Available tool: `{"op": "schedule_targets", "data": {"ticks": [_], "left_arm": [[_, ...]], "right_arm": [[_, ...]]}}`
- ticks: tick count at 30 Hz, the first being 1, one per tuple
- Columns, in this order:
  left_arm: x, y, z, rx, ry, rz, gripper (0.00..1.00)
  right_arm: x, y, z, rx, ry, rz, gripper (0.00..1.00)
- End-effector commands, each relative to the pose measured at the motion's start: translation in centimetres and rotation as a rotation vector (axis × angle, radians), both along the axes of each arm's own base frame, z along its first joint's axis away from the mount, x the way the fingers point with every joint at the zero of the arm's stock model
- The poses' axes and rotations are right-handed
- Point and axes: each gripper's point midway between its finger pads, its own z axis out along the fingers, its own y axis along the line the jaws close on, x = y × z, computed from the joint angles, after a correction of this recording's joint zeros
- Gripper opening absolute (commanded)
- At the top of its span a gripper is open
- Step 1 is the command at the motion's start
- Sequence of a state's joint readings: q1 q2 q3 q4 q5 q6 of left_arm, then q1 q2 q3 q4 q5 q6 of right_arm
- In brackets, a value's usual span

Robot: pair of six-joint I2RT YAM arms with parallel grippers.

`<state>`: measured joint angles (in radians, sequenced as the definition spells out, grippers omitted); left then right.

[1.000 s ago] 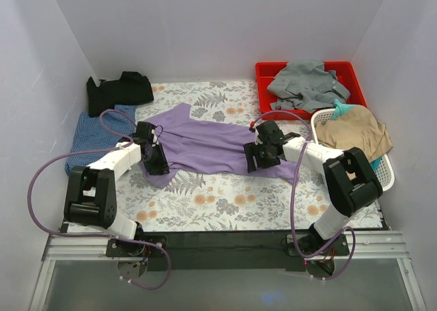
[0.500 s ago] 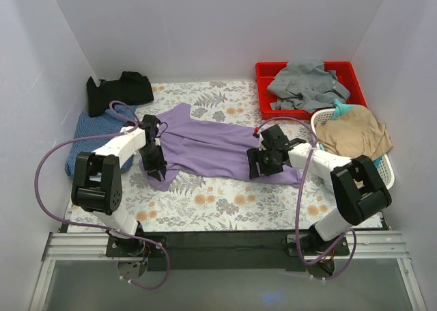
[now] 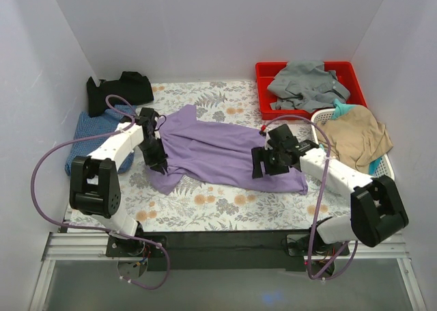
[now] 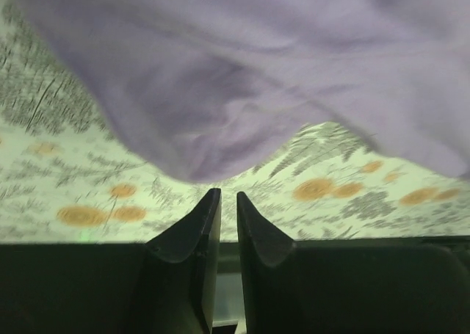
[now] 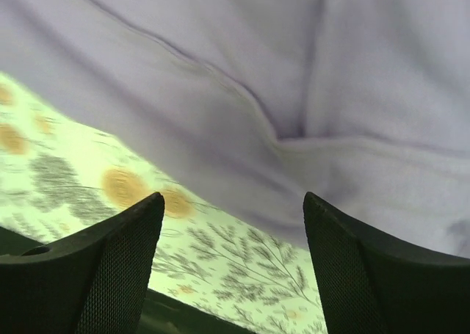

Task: Fold and stack the t-shirts
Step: Flatten the tshirt out

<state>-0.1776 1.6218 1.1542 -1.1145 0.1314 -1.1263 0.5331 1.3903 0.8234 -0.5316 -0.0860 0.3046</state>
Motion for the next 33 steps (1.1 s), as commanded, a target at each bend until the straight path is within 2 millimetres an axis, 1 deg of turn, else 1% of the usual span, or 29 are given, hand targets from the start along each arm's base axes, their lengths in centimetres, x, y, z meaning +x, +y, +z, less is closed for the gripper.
{"op": "schedule_targets", "data": {"ticks": [1,2,3,4,5,6,7,8,9,10,12,14,15,16,17,19,20,21,22,24,25,26,28,29,30,31,32,33], "left_arm": [[5.1,-2.4,3.9,-0.136,-0.305,0.020,0.13],[6.0,-2.4,5.0,-0.140,-0.375,0.045,0.16],[7.3,-2.3,5.5,-0.138,-0.434,0.058,0.17],[7.5,-2.7,5.7,-0.157,-0.446,0.058,0.18],[7.5,-2.9,5.5,-0.170,-0.439,0.057,0.18],[7.3,-3.2,4.7,-0.184,-0.407,0.057,0.17],[6.7,-4.1,4.3,-0.234,-0.374,0.047,0.15],[5.5,-4.2,2.7,-0.240,-0.325,0.053,0.12],[5.4,-4.8,2.4,-0.268,-0.330,0.055,0.08],[5.0,-5.1,2.1,-0.294,-0.322,0.057,0.07],[4.1,-5.3,1.2,-0.308,-0.329,0.089,0.07],[3.6,-5.2,0.5,-0.303,-0.332,0.123,0.07],[3.0,-5.1,-0.5,-0.291,-0.329,0.135,0.08],[2.9,-5.0,-0.6,-0.282,-0.335,0.170,0.09],[2.7,-4.3,-1.3,-0.225,-0.344,0.191,0.09],[1.2,-3.1,-3.1,-0.143,-0.311,0.247,0.09],[0.9,-1.8,-4.1,-0.059,-0.313,0.276,0.09],[0.1,-1.1,-4.7,-0.015,-0.291,0.295,0.09],[-1.0,-0.2,-5.7,0.036,-0.265,0.309,0.08],[-2.7,1.1,-6.7,0.129,-0.210,0.370,0.06],[-4.0,1.5,-7.5,0.160,-0.182,0.383,0.06],[-4.5,1.1,-7.7,0.171,-0.187,0.412,0.06],[-5.8,0.8,-8.4,0.167,-0.161,0.443,0.07],[-7.2,0.7,-9.0,0.183,-0.134,0.435,0.07],[-8.3,0.6,-9.2,0.209,-0.115,0.484,0.07],[-8.9,0.9,-9.3,0.246,-0.119,0.496,0.07],[-10.6,0.9,-9.8,0.275,-0.088,0.499,0.07],[-11.4,1.2,-9.8,0.285,-0.080,0.562,0.08]], "right_arm": [[4.0,5.9,8.0,0.287,-0.250,0.147,0.82],[4.2,7.0,8.1,0.322,-0.248,0.166,0.82],[4.5,8.4,8.8,0.374,-0.263,0.191,0.82],[5.1,9.2,9.4,0.389,-0.279,0.195,0.82],[5.2,10.0,8.8,0.377,-0.269,0.209,0.82],[5.9,10.2,8.8,0.351,-0.293,0.199,0.82],[6.8,10.6,9.4,0.343,-0.328,0.203,0.82],[7.4,10.8,9.2,0.328,-0.331,0.202,0.82],[8.0,10.8,9.2,0.312,-0.343,0.192,0.82],[8.6,11.0,9.9,0.309,-0.365,0.195,0.82],[9.2,10.9,9.9,0.292,-0.380,0.190,0.82],[9.6,11.0,9.9,0.286,-0.388,0.195,0.83],[9.7,11.0,9.9,0.284,-0.388,0.196,0.83],[9.7,11.0,9.7,0.280,-0.387,0.197,0.83],[9.7,11.0,9.5,0.275,-0.385,0.204,0.83],[9.5,11.1,9.3,0.277,-0.380,0.220,0.83],[9.5,11.0,9.3,0.275,-0.384,0.228,0.83],[9.3,10.8,9.0,0.269,-0.382,0.232,0.83],[9.2,10.7,8.9,0.265,-0.381,0.233,0.83],[8.9,10.3,8.6,0.259,-0.379,0.241,0.83],[8.9,10.1,8.5,0.258,-0.377,0.241,0.83],[8.8,9.9,8.7,0.264,-0.380,0.243,0.83],[8.0,9.7,8.2,0.274,-0.359,0.259,0.83],[7.7,9.6,8.3,0.280,-0.359,0.262,0.84],[7.2,9.6,8.4,0.292,-0.352,0.275,0.83],[6.9,9.5,8.3,0.294,-0.348,0.281,0.83],[6.4,9.3,8.0,0.295,-0.338,0.284,0.83],[5.9,9.3,7.9,0.303,-0.329,0.297,0.84]]}}
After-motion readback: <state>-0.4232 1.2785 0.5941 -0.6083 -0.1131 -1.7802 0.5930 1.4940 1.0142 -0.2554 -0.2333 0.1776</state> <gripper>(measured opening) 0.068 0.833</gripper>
